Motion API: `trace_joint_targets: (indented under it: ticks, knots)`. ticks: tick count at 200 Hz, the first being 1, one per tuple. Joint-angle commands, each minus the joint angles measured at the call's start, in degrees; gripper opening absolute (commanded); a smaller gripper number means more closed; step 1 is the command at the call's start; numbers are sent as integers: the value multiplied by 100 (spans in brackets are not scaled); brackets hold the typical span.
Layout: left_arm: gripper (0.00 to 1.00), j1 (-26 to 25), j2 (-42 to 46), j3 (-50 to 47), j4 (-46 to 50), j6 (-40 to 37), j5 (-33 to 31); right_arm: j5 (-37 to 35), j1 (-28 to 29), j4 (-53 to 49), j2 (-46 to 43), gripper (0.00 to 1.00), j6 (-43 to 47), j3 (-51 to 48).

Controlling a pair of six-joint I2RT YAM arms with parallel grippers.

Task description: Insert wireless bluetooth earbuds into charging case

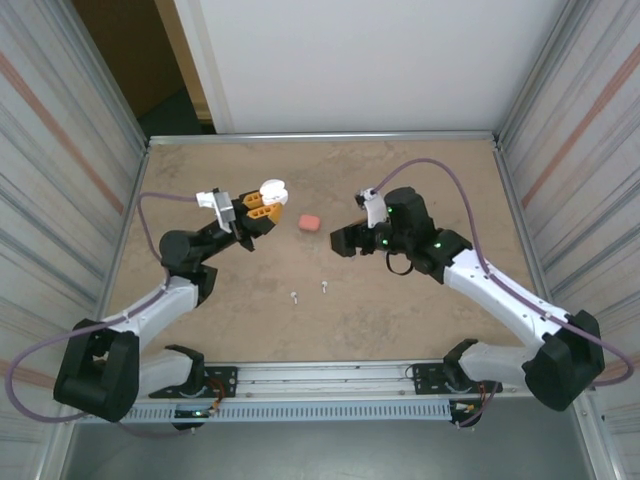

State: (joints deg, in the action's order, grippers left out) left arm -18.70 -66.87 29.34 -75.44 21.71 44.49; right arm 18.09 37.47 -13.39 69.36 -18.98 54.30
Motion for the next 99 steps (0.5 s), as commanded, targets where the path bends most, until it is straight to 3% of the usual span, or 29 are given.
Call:
trace_joint_targets:
  ticks: [1, 45, 99]
  knots:
    - [0, 42, 253, -86, 147, -185, -161, 313, 281, -161, 350, 77, -223, 38]
    - [0, 46, 533, -164, 231, -246, -191, 650, 676, -999, 1429, 67, -333, 762]
    - [0, 43, 878, -218, 459, -372, -197, 516, 1113, -1799, 2690, 55, -898, 1604]
